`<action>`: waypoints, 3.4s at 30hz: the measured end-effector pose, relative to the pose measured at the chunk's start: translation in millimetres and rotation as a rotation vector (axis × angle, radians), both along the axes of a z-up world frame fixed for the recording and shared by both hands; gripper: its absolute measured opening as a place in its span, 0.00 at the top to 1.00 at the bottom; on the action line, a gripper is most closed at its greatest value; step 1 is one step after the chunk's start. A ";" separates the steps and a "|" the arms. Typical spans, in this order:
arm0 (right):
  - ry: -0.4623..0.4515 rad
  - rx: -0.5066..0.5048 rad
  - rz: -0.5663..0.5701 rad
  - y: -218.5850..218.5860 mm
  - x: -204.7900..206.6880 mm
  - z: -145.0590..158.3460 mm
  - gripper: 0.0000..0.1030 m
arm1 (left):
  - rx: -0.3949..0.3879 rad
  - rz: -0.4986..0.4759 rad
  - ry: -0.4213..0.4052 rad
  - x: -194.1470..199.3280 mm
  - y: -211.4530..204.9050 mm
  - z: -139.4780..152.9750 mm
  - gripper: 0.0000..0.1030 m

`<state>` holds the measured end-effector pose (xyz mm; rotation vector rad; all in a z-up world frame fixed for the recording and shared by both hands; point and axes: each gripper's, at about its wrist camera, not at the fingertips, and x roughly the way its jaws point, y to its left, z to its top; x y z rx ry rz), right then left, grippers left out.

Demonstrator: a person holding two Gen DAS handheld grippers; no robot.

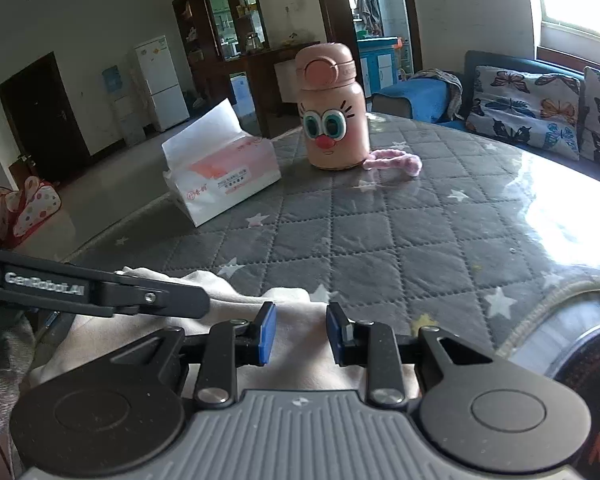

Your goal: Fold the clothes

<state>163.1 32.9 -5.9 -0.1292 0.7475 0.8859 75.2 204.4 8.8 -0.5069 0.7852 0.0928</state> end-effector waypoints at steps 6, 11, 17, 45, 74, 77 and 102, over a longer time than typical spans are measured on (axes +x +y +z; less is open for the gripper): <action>-0.004 -0.025 0.006 6.0 1.1 -6.1 0.73 | -0.025 0.015 0.005 -0.2 4.4 -3.5 0.68; -0.017 -0.022 0.015 4.2 -5.4 1.0 0.68 | -0.020 0.025 -0.013 -8.3 5.8 3.6 0.68; -0.028 -0.042 0.074 3.3 -26.1 6.1 0.63 | -0.009 0.032 -0.022 -30.3 9.6 11.3 0.68; -0.028 -0.101 0.084 -63.8 -94.2 6.9 0.60 | -0.029 0.030 0.011 -142.2 2.3 -2.8 0.68; -0.074 -0.050 0.048 -80.0 -135.8 9.9 0.17 | 0.192 0.083 -0.009 -175.6 -43.0 9.6 0.09; -0.080 -0.051 0.049 -79.9 -140.5 9.1 0.09 | 0.218 0.090 -0.022 -179.3 -47.4 9.2 0.01; -0.082 -0.058 -0.057 -89.0 -156.5 3.1 0.00 | 0.322 0.095 -0.002 -185.3 -76.4 9.2 0.00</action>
